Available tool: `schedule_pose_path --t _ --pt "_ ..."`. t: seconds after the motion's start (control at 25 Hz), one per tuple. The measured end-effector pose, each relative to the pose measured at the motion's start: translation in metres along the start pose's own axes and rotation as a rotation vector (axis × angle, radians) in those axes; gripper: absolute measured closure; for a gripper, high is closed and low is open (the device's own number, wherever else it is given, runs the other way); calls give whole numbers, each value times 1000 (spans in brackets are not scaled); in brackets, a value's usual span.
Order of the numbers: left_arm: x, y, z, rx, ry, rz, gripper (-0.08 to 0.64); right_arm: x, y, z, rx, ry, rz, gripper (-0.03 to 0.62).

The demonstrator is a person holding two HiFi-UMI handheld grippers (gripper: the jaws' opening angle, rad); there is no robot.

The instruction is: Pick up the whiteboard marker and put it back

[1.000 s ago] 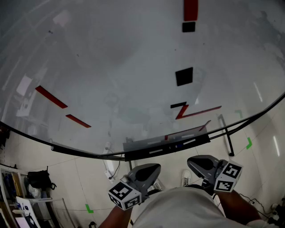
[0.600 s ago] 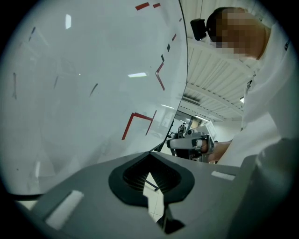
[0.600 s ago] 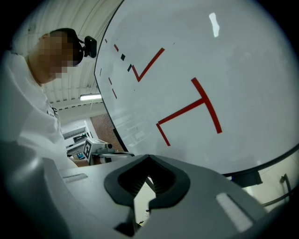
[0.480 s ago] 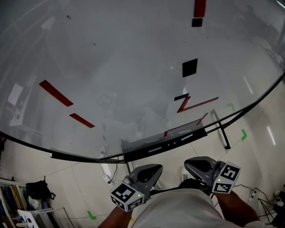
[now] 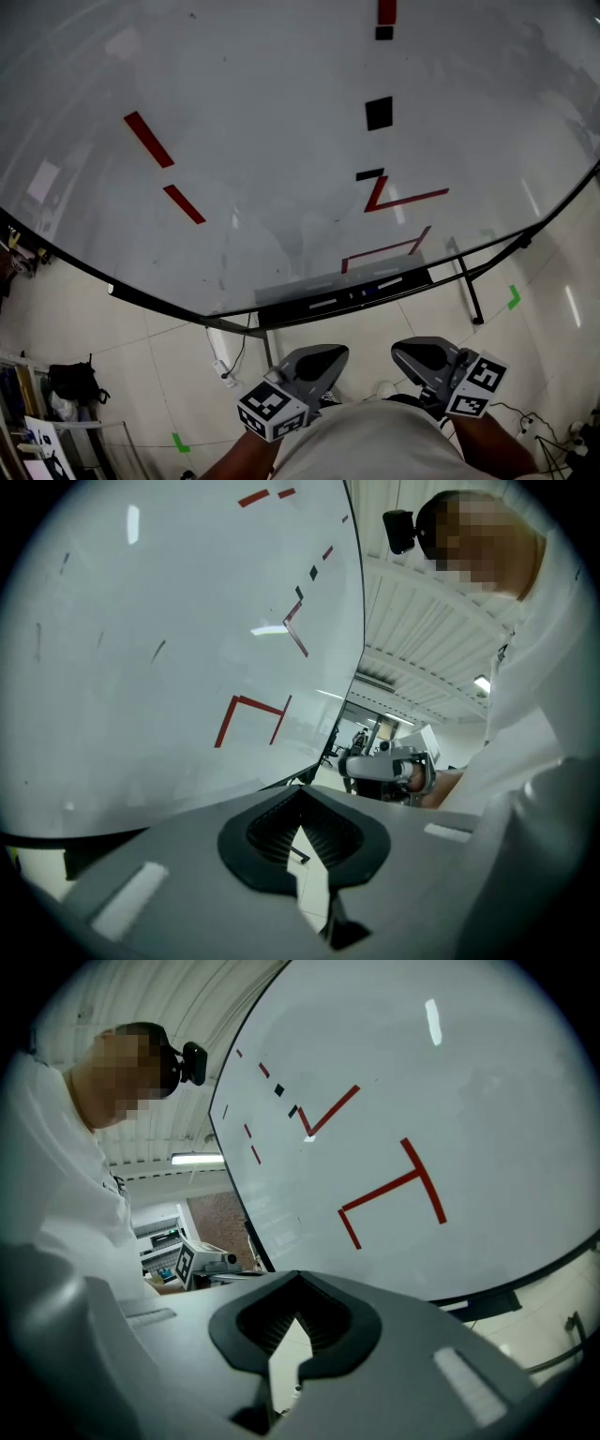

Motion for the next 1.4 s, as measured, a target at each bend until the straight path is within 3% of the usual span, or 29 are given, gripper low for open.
schedule_pose_path --t 0.2,0.4,0.6,0.8,1.0,1.4 --pt "38 -12 6 36 -15 -95 544 7 36 -7 -42 50 -74 591" --pt "78 -24 26 42 -15 -195 544 15 77 -3 -59 32 -142 591" --pt "116 -33 47 8 -44 -246 545 20 103 7 -73 7 -205 591" --pt "132 -32 54 -12 -19 -240 543 18 117 9 -35 -22 -191 591" --pt "130 -27 51 -75 -98 -215 544 9 117 6 -4 -11 -148 591" --pt "111 16 47 -67 -85 -154 543 -27 91 23 -9 25 -75 591"
Point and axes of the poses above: the fingertips, and each gripper's own axes: y backward along the fingers, x to its right, z out of its underside, the point moved 7 cm from there along y, backward along the fingers, and after that the axes turned 5 degrees about x, right-handed, at the moved point
